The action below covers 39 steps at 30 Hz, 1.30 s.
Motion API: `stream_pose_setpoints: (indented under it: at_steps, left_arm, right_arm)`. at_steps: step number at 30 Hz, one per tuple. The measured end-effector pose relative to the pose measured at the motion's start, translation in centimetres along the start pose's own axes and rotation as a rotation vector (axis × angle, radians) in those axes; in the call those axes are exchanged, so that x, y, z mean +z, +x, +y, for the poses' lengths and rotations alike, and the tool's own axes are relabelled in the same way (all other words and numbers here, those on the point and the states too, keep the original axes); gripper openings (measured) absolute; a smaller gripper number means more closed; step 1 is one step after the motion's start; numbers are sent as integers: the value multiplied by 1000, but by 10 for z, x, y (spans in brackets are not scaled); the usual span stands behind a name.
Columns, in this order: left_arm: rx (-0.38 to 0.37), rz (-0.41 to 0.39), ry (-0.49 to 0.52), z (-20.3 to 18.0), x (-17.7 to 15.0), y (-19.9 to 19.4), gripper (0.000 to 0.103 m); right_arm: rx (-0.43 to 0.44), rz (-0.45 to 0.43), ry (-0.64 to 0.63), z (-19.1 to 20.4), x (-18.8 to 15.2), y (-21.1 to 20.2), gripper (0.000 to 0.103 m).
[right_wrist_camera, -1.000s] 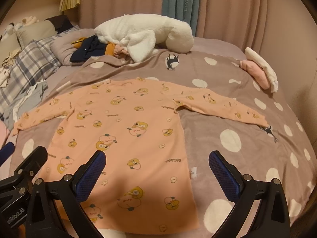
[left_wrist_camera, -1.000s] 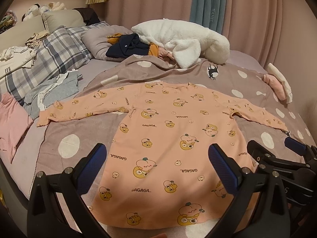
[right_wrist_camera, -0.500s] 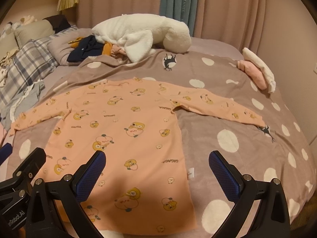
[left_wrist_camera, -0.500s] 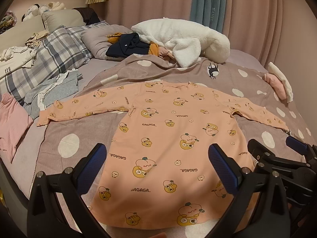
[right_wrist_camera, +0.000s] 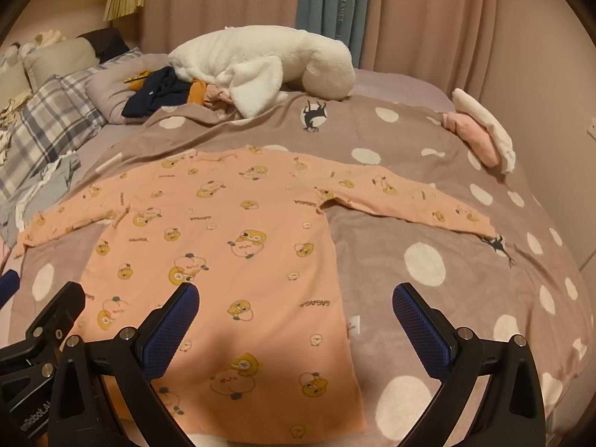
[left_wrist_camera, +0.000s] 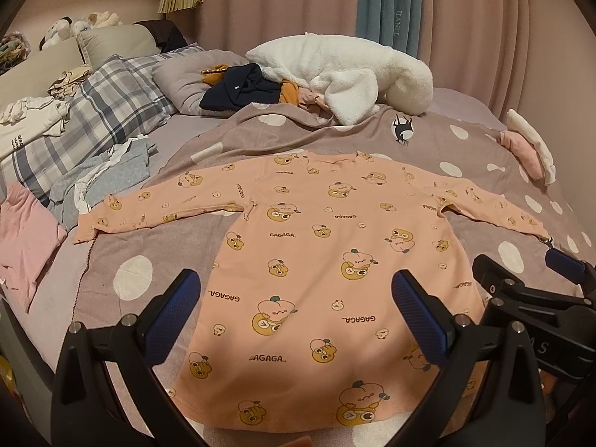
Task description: Fold small clothes
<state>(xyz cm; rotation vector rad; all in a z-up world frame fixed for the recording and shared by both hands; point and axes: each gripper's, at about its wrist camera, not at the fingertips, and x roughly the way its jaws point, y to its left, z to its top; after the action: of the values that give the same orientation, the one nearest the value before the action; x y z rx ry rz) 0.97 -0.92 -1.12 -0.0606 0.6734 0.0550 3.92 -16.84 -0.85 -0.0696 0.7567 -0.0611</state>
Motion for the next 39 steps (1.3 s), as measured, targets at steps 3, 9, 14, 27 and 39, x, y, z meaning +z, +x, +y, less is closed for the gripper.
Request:
stream_pose_setpoints:
  at_steps: [3, 9, 14, 27, 39]
  left_arm:
    - [18, 1, 14, -2, 0, 2, 103]
    - [27, -7, 26, -4, 3, 6, 103]
    - [37, -9, 31, -6, 4, 9, 103]
    - [21, 0, 29, -10, 7, 11, 103]
    - [20, 8, 32, -15, 6, 18, 103]
  right_arm:
    - [-2, 7, 3, -3, 0, 3, 103]
    - [-16, 7, -7, -4, 2, 5, 103]
    - [-24, 13, -12, -3, 3, 8, 103]
    - [-25, 20, -7, -5, 3, 9, 103]
    - [-29, 33, -5, -8, 5, 15, 103]
